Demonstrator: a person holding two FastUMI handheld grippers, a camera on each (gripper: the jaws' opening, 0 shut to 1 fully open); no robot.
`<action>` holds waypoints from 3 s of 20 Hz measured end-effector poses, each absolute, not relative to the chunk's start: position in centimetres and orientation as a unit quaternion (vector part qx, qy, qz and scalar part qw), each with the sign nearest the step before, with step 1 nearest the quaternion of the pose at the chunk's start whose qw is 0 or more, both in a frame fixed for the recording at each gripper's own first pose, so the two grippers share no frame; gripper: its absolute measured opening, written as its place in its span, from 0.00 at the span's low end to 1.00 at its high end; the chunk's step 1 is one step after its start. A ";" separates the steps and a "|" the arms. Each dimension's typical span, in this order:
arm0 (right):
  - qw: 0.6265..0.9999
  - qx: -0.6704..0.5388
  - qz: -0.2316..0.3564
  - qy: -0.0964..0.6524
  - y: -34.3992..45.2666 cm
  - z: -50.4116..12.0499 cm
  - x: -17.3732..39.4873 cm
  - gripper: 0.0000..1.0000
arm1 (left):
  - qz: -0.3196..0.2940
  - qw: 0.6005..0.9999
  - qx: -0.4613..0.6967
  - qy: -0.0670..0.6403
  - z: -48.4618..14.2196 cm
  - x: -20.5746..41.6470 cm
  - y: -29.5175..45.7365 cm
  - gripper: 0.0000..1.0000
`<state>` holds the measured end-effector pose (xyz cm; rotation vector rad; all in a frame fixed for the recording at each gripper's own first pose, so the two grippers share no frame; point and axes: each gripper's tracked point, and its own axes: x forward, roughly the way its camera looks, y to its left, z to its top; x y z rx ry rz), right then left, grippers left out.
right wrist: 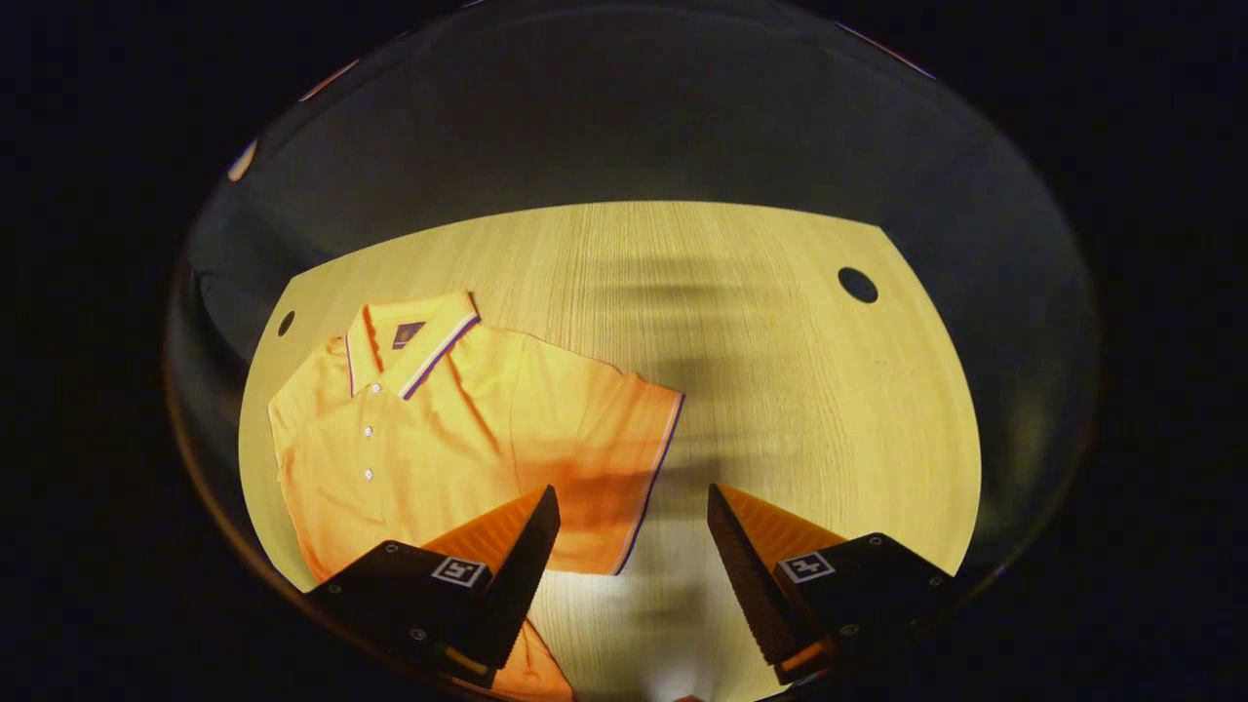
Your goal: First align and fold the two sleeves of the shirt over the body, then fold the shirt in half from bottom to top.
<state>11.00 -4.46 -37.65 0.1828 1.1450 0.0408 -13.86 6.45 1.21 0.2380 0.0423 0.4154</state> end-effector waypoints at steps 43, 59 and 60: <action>0.871 0.160 0.064 0.460 8.5 -26.3 10.8 0.68 | 0.094 0.970 -0.068 0.216 -16.0 -3.4 21.4 1.00; 0.940 0.088 -0.003 0.330 -0.1 -17.5 -1.2 0.93 | 0.087 0.818 -0.153 0.547 -35.1 4.2 20.6 0.95; 0.941 0.088 -0.005 0.326 -0.4 -17.2 -1.9 0.94 | 0.091 0.812 -0.155 0.555 -35.8 4.8 20.7 0.95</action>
